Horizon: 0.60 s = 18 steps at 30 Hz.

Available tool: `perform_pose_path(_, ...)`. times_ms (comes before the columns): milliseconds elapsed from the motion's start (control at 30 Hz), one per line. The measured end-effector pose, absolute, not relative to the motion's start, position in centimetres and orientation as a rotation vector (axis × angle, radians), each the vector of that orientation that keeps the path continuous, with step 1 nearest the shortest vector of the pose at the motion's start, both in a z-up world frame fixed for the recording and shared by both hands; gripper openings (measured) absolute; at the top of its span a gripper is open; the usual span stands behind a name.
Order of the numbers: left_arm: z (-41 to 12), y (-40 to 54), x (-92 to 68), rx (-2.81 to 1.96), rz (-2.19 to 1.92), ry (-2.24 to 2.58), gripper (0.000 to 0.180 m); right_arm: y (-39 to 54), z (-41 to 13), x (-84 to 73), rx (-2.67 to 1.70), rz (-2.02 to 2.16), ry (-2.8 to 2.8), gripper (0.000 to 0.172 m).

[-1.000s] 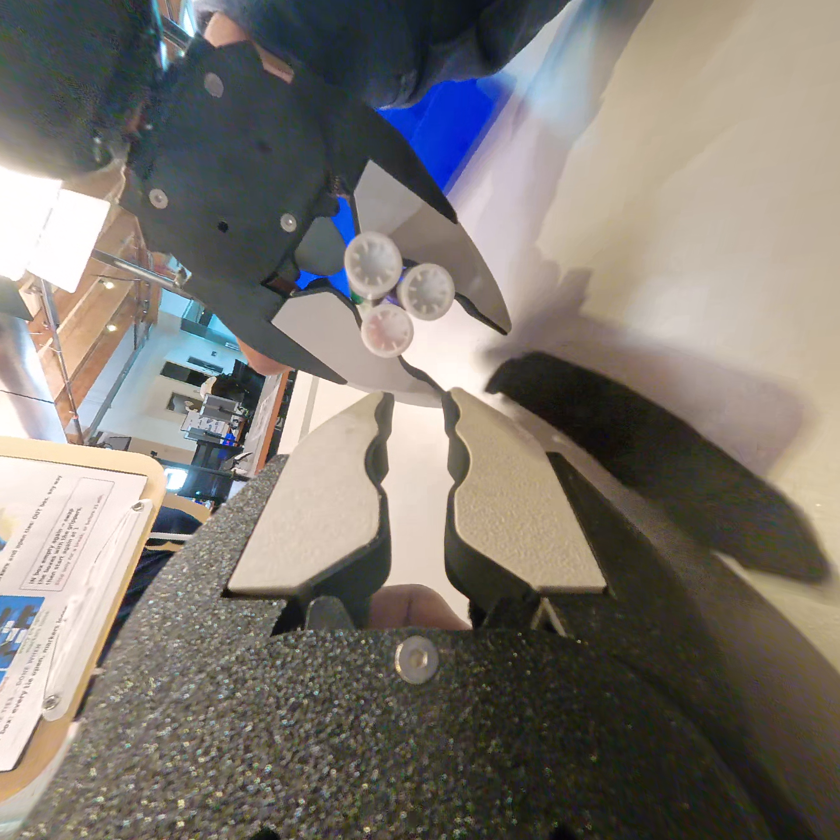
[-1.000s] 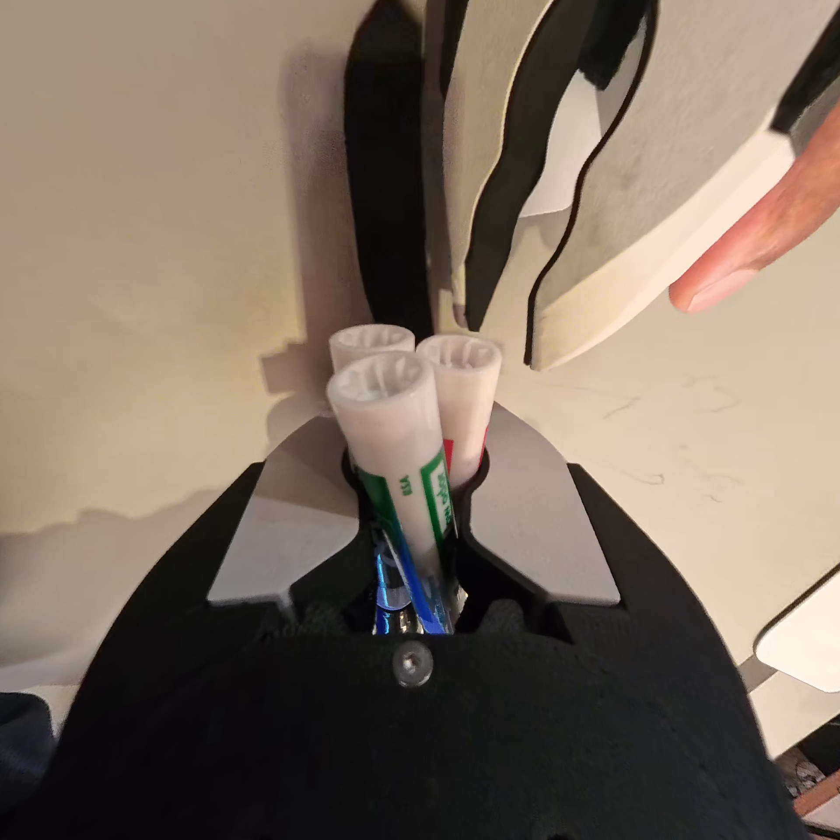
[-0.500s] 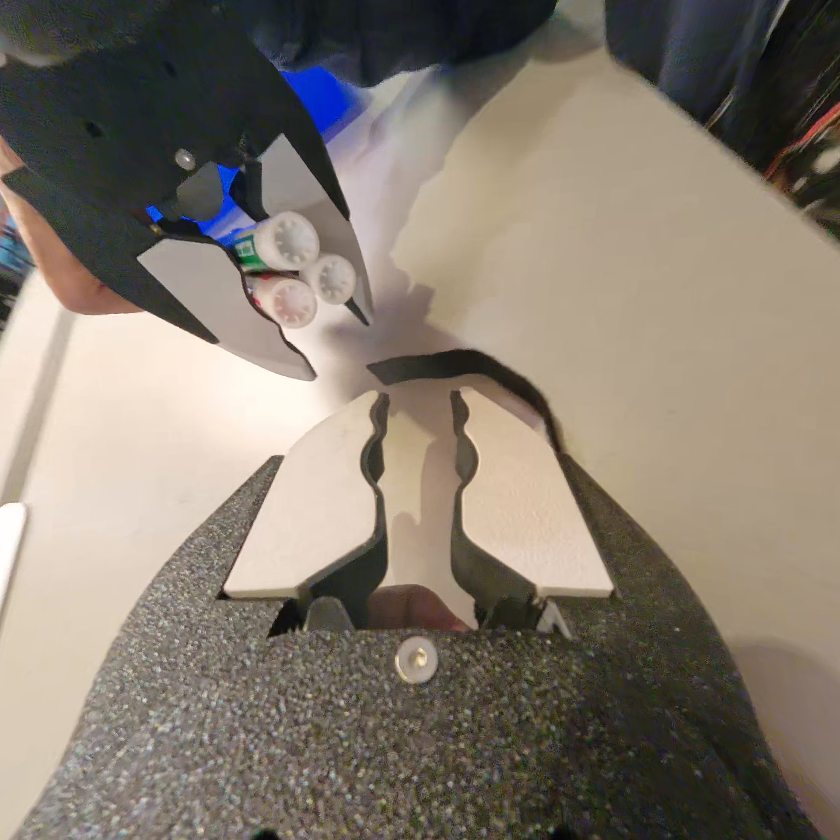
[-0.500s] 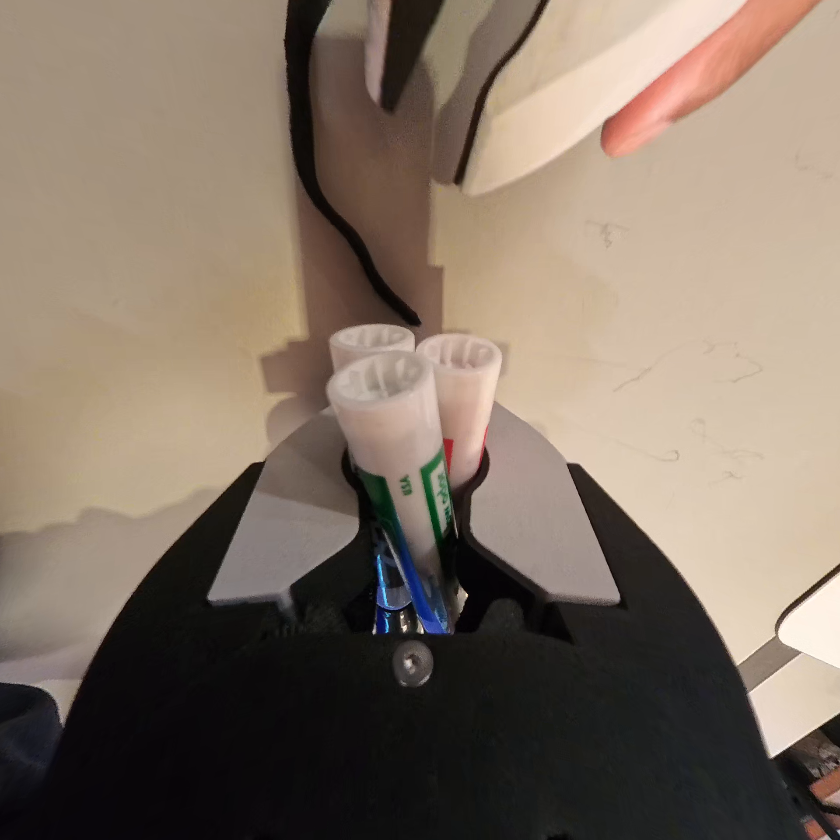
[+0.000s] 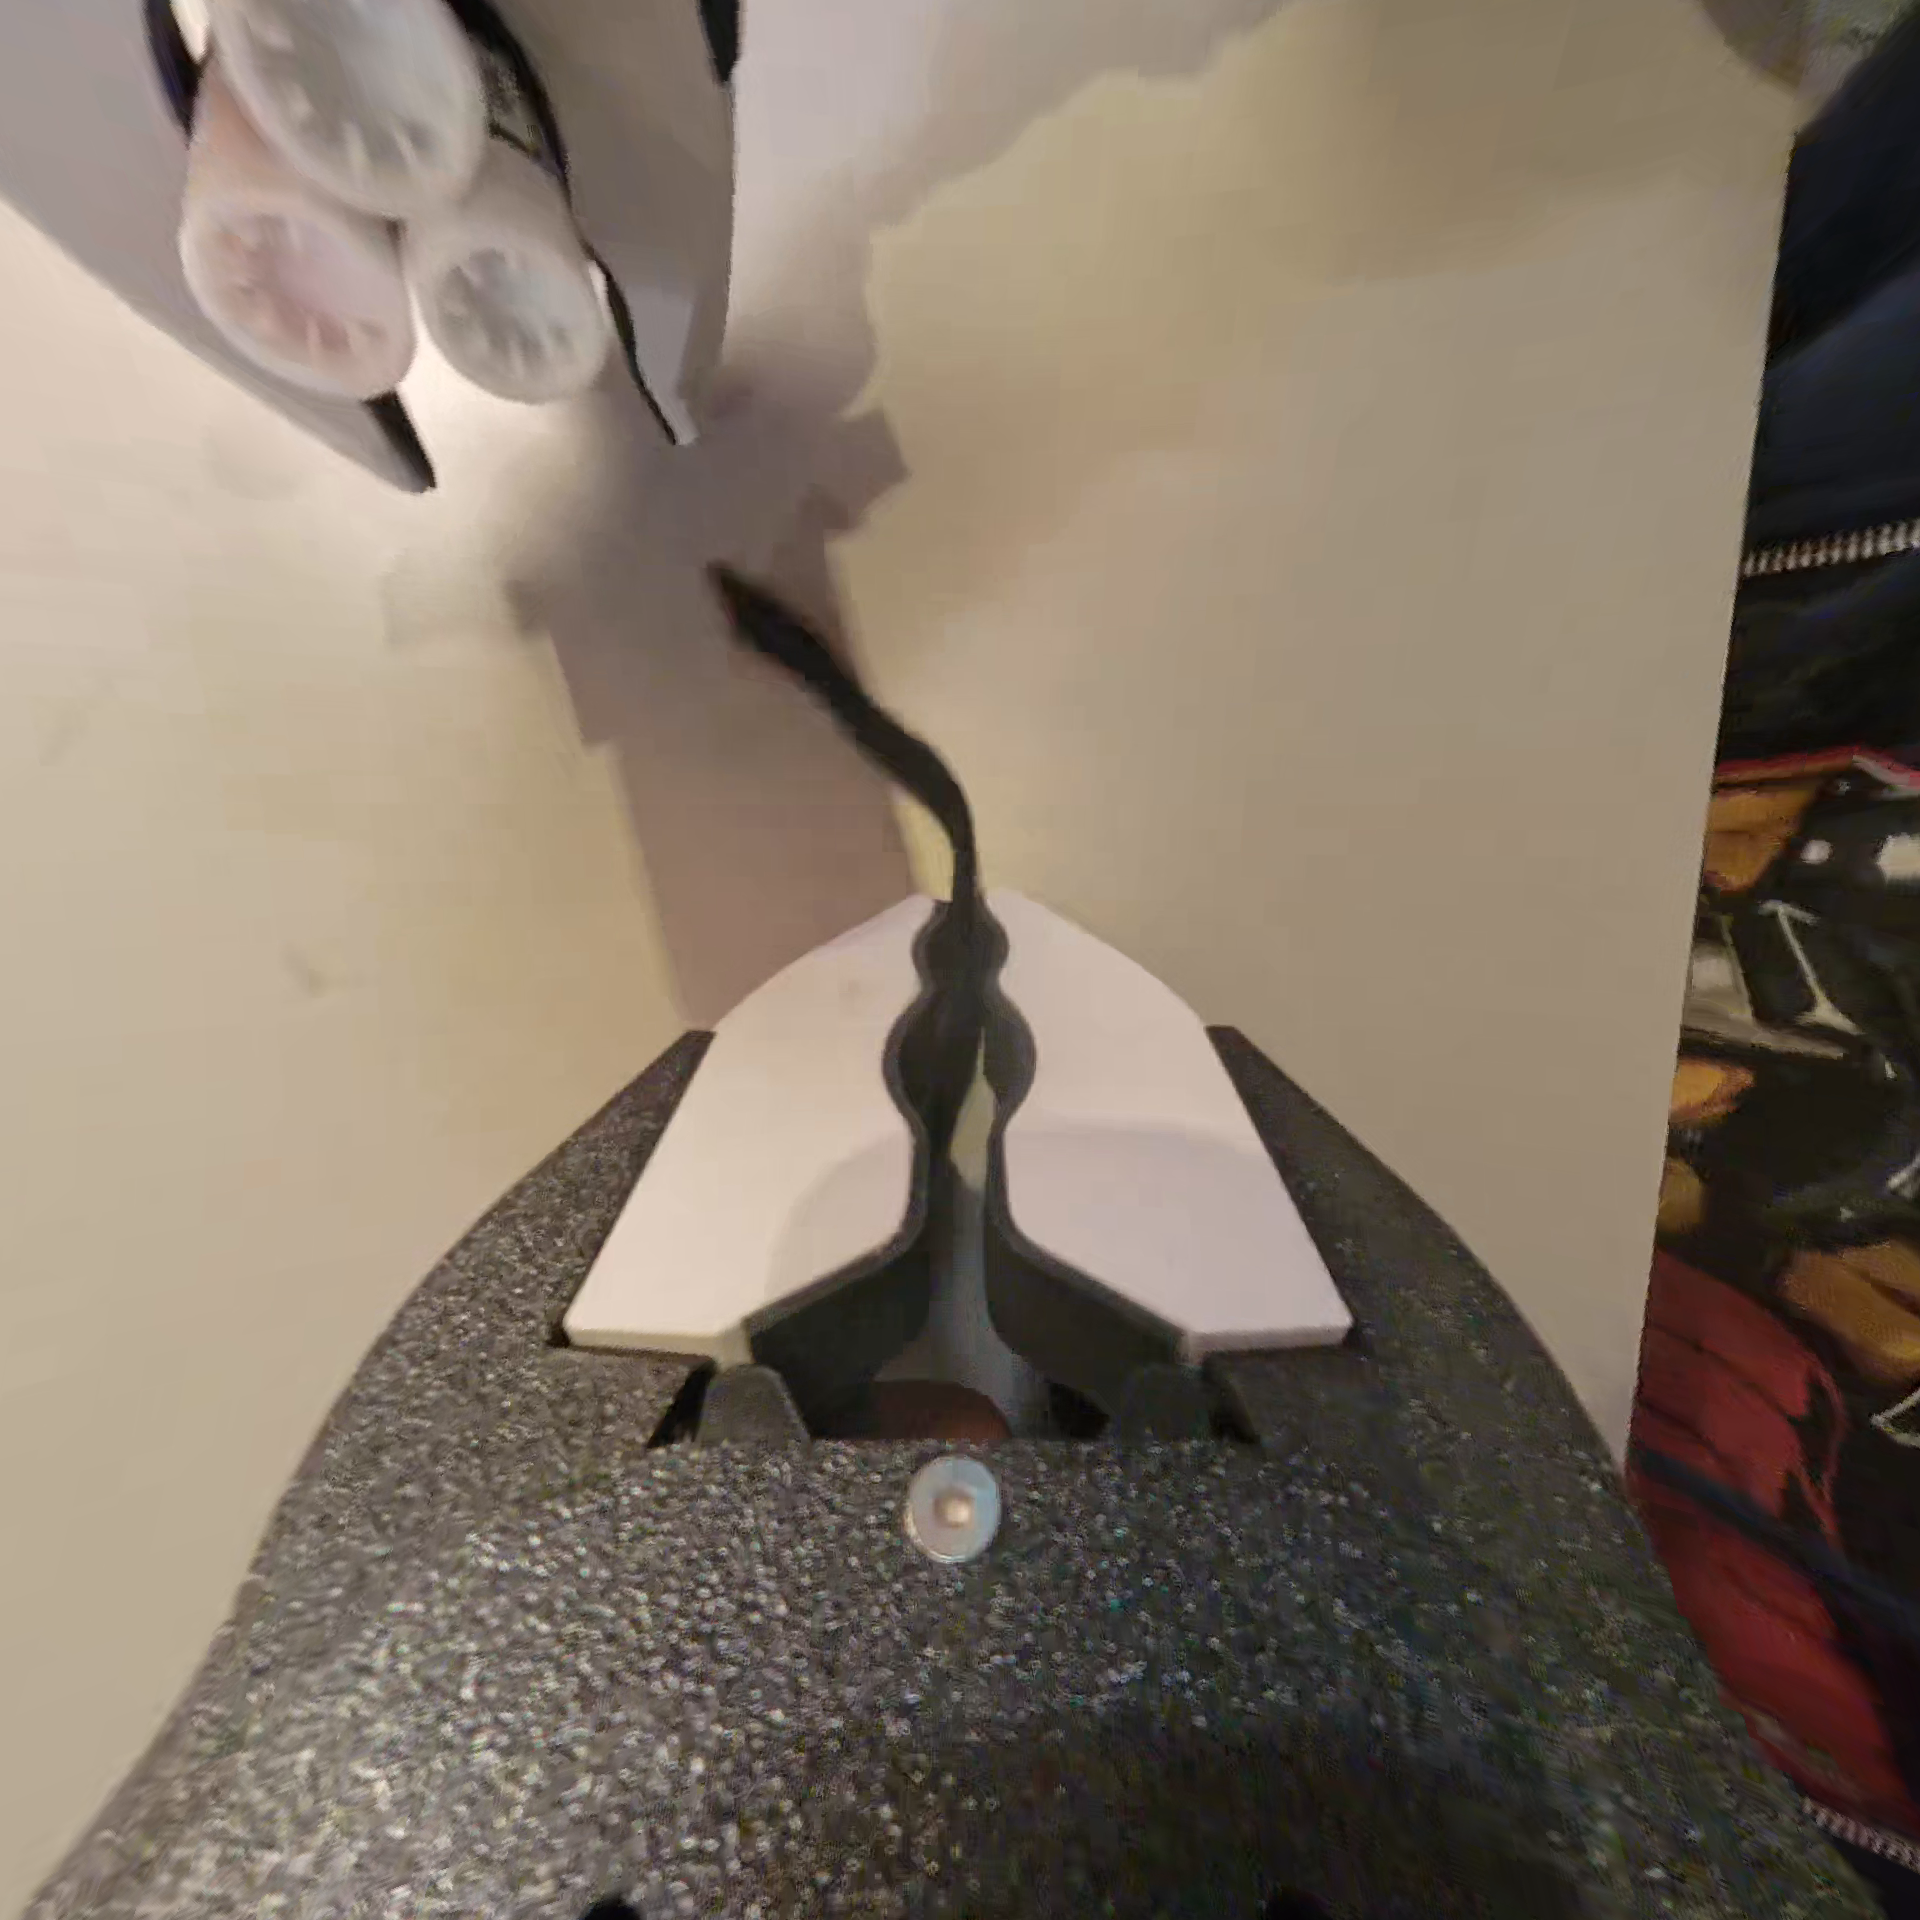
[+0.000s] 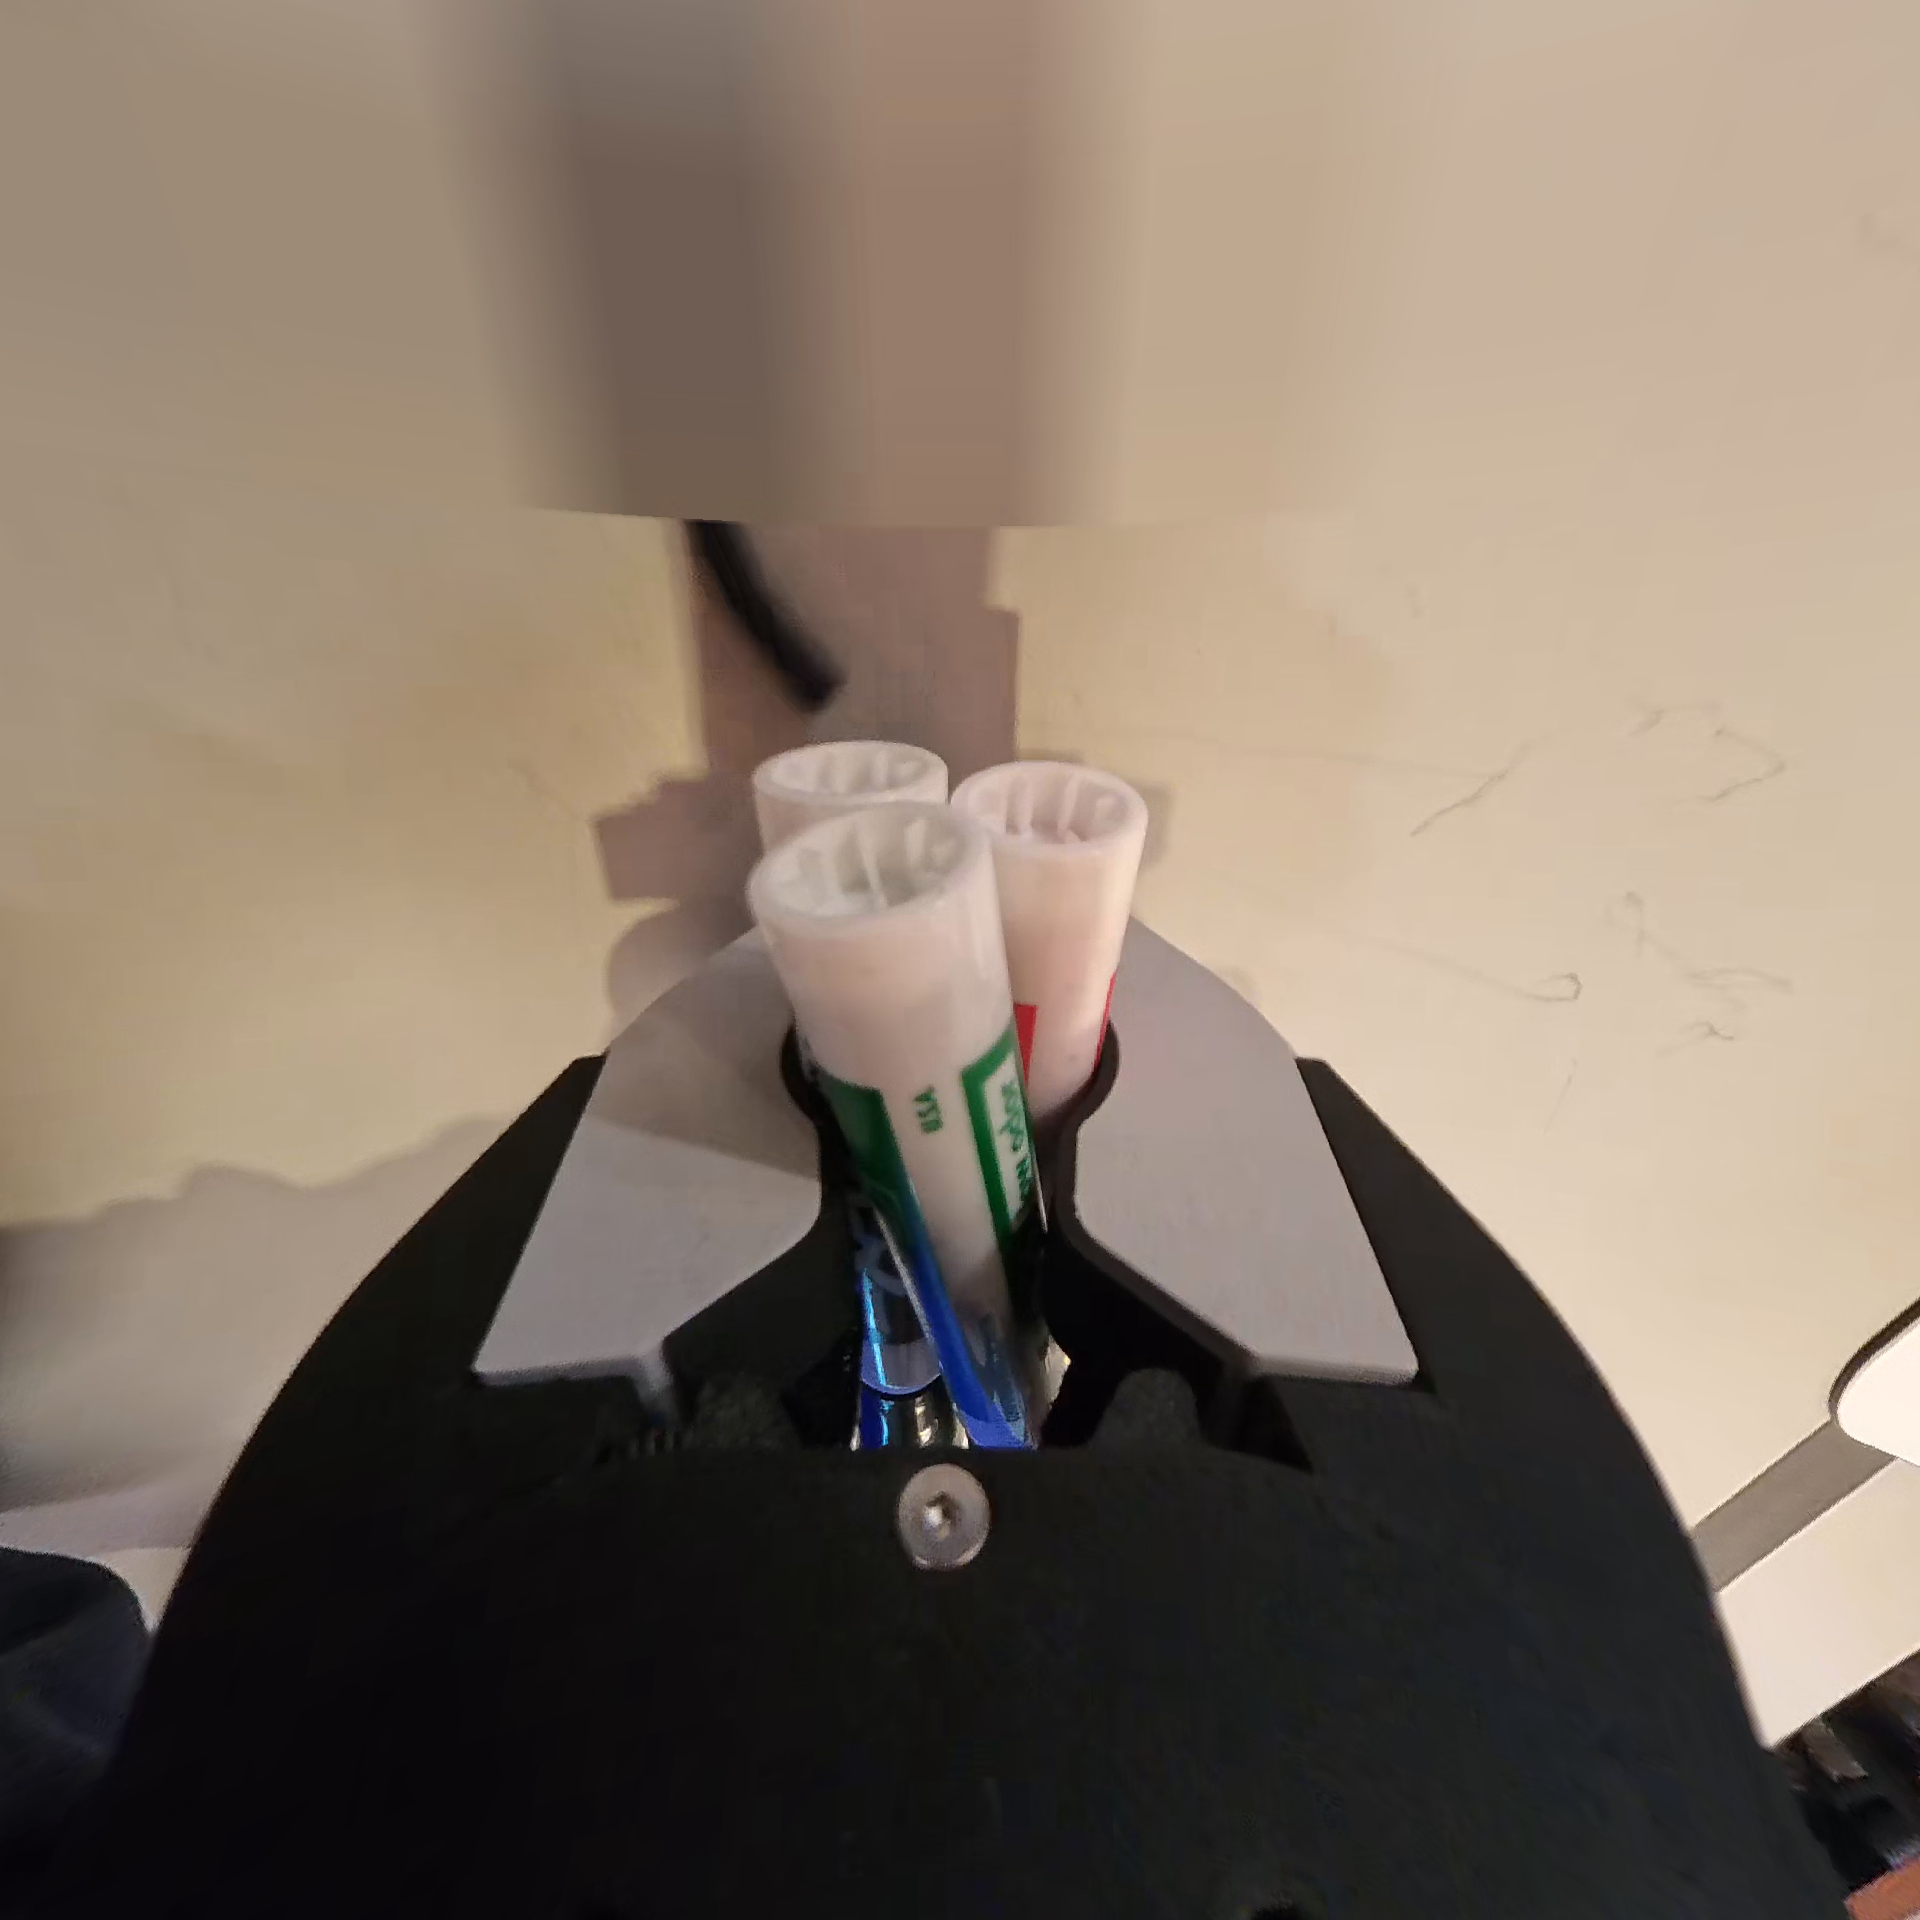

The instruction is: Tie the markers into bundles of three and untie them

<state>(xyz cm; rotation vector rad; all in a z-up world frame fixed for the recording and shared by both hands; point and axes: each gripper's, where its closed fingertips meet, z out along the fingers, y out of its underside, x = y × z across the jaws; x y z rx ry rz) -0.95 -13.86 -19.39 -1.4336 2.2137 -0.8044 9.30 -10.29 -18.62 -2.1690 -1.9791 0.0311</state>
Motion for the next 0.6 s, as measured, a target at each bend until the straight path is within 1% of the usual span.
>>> perform_pose_path(33, -19.3, -13.8, -0.8, -1.478, -0.83, 2.177, 0.002, -10.3, -18.6, 9.3, -2.173, 0.031, -1.976, 0.041)
perform_pose_path(200, -17.2, -13.4, -0.3, -1.679, -1.15, 1.89, 0.002, -10.3, -18.6, 9.1, -2.176, 0.046, -1.965, 0.042)
perform_pose_path(367, -13.4, -11.1, 0.3, -1.769, -1.439, 1.389, 0.002, -10.1, -18.6, 9.4, -2.198, 0.045, -1.945, 0.042)
perform_pose_path(500, -9.8, -10.6, 1.3, -1.665, -1.611, 1.015, 0.002, -10.0, -19.0, 9.5, -2.223, 0.048, -1.937, 0.042)
perform_pose_path(600, -8.8, -11.3, 2.8, -1.64, -1.686, 0.878, 0.002, -9.9, -19.2, 9.6, -2.243, 0.044, -1.929, 0.041)
